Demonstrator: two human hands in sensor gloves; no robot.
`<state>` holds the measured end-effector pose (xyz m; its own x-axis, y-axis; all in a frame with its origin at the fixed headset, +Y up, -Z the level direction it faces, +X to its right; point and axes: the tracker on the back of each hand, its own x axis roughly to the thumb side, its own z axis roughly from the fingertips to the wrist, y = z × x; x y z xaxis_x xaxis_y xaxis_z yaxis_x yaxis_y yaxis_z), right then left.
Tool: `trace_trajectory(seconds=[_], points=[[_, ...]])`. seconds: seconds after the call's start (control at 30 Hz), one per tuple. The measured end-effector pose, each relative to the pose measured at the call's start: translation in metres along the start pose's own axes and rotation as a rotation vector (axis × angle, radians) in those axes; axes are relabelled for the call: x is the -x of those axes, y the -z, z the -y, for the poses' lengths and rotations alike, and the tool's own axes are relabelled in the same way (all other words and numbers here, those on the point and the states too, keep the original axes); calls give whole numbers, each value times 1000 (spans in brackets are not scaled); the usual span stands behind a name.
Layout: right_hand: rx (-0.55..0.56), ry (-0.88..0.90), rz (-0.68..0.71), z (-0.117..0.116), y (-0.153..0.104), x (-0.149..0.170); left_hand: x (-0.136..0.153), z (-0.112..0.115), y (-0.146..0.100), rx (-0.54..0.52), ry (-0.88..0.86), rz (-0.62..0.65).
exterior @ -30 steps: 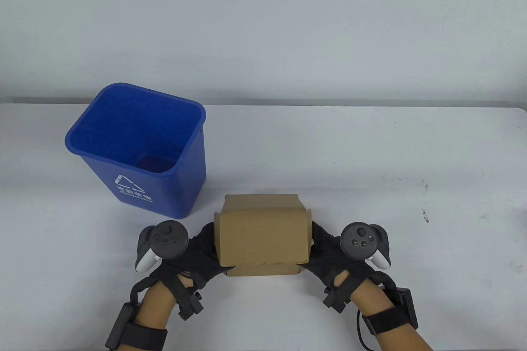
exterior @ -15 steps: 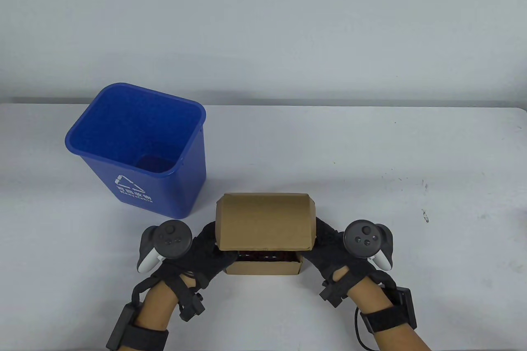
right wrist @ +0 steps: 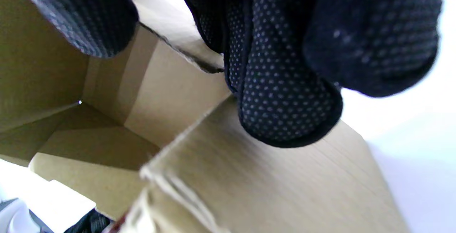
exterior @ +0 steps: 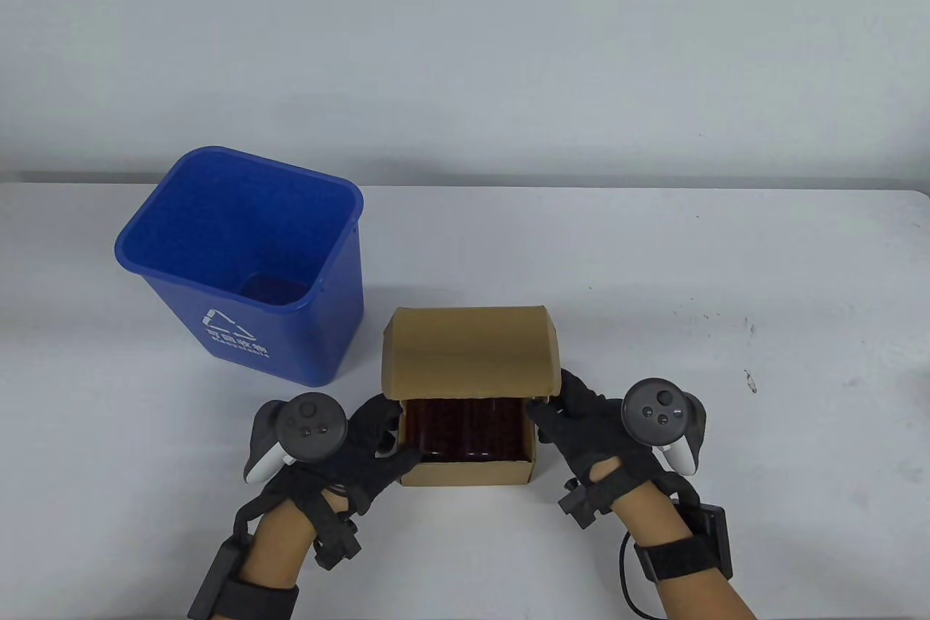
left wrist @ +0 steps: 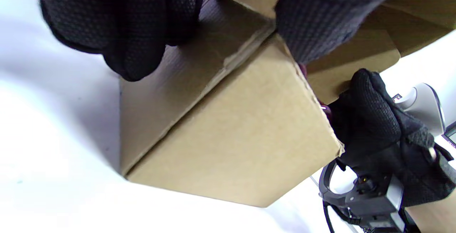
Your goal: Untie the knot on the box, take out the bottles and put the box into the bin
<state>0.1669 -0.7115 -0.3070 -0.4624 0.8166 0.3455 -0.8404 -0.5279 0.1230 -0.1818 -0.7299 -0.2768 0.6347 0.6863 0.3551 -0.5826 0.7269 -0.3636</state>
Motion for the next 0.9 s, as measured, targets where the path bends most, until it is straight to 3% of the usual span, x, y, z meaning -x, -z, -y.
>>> trace_trajectory(seconds=[0.4,0.9], points=[[117,173,-13,7,7,2,-2,1,0,-4,28,-7],[29,443,108,0,12,0,-5,3,0,-2,65,-10]])
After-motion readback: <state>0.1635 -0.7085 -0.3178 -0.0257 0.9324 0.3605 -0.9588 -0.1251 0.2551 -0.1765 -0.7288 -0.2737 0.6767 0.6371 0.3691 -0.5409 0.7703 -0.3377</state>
